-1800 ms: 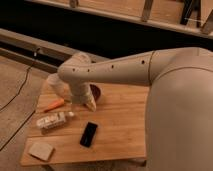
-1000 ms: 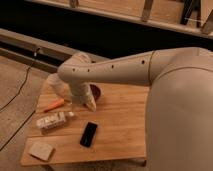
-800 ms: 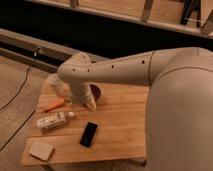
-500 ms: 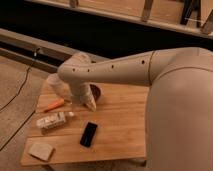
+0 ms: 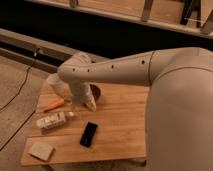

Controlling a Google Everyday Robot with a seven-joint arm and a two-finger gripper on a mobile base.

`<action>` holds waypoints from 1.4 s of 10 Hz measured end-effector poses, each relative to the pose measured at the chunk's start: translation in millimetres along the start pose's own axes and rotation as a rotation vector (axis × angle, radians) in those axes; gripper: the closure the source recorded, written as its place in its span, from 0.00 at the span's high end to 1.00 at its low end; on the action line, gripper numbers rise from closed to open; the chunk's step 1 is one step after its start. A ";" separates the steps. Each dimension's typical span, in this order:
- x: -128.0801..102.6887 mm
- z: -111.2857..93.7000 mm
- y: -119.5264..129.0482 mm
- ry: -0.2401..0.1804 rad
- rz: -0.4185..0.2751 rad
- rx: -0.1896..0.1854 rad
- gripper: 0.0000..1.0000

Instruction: Place the white sponge in the ceramic bowl

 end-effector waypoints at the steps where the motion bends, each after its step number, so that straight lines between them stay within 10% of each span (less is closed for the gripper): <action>1: 0.0 0.0 0.0 0.000 0.000 0.000 0.65; 8: -0.4 -0.8 -0.3 -0.004 -0.003 0.002 0.65; 14: 40.0 19.6 92.6 -0.028 -0.422 0.070 0.65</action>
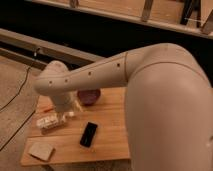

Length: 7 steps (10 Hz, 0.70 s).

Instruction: Place the white sponge in the ceramic bowl

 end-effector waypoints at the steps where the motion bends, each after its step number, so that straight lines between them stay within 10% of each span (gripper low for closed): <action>1: 4.3 3.9 23.3 0.012 -0.075 -0.005 0.65; 7: 16.7 20.9 111.3 0.009 -0.501 -0.072 0.65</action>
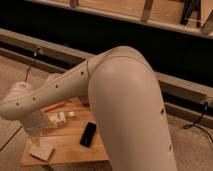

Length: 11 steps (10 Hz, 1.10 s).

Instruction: Place the white sponge in the ceramic bowl

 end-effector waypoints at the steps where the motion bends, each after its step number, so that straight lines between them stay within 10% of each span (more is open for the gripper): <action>1: -5.0 3.4 7.3 -0.020 -0.080 -0.005 0.65; 6: -15.1 43.1 18.3 0.011 -0.286 0.054 0.65; 11: -24.9 77.7 30.0 0.098 -0.339 0.095 0.65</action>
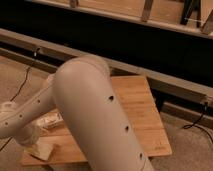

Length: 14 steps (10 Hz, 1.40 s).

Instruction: Place the white sponge in the ceramic bowl

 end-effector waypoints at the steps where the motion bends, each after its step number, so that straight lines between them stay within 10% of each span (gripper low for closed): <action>1: -5.1 4.8 2.8 0.015 -0.006 0.008 0.65; 14: -42.1 33.4 7.3 0.000 0.073 -0.103 0.65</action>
